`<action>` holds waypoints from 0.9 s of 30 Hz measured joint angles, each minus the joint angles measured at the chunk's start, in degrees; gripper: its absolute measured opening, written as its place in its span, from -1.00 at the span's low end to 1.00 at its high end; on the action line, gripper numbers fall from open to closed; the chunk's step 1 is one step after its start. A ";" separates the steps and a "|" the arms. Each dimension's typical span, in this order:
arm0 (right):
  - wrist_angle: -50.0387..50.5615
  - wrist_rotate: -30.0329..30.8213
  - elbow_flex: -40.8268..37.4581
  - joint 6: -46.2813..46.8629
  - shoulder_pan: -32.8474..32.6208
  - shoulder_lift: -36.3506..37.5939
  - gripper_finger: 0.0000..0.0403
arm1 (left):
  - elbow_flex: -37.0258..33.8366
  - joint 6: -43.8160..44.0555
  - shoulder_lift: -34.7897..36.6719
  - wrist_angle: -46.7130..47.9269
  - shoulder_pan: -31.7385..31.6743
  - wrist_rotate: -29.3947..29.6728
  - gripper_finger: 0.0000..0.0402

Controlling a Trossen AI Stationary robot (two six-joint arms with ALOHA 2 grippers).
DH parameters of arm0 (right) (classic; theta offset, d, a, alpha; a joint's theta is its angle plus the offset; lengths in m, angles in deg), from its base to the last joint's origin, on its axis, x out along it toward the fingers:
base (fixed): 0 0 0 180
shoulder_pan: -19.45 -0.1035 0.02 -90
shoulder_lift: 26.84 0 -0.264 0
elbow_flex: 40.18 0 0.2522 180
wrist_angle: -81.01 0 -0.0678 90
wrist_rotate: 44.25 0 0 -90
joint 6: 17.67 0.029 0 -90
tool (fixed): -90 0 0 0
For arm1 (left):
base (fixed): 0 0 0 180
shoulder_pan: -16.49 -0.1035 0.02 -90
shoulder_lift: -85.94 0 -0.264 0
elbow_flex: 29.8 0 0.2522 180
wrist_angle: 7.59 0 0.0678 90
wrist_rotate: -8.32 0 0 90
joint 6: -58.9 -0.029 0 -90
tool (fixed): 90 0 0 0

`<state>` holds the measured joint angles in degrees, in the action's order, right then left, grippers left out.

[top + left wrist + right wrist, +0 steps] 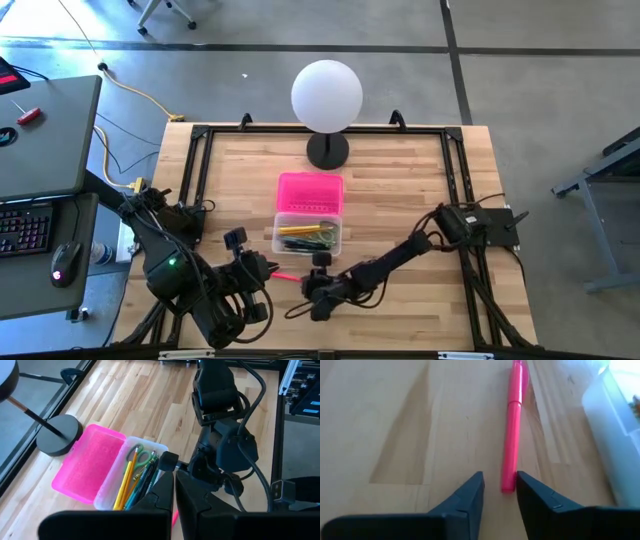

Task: Pick & place school supplies into a supply box
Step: Put the pink pen into the pink supply box

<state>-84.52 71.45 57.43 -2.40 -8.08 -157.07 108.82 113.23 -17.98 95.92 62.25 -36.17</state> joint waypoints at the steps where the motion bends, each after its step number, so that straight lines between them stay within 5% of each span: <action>1: 0.12 -0.57 0.02 1.02 0.16 0.00 -0.55 | 0.00 0.00 0.00 0.00 0.00 0.00 -0.75; 7: 0.83 -2.44 0.11 0.48 1.12 0.41 -0.95 | 0.00 0.02 0.00 0.01 0.00 0.02 -0.75; 20: 11.40 4.36 -0.07 -4.03 0.67 8.68 -0.94 | 0.00 0.02 0.00 0.02 0.00 -0.17 -0.75; 27: 18.44 13.80 0.04 -7.12 3.57 11.58 -0.97 | 0.00 0.05 0.00 -0.01 0.01 -0.17 -0.75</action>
<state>-66.07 85.24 57.48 -9.52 -4.51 -145.49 108.82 113.28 -17.98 95.92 62.26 -36.34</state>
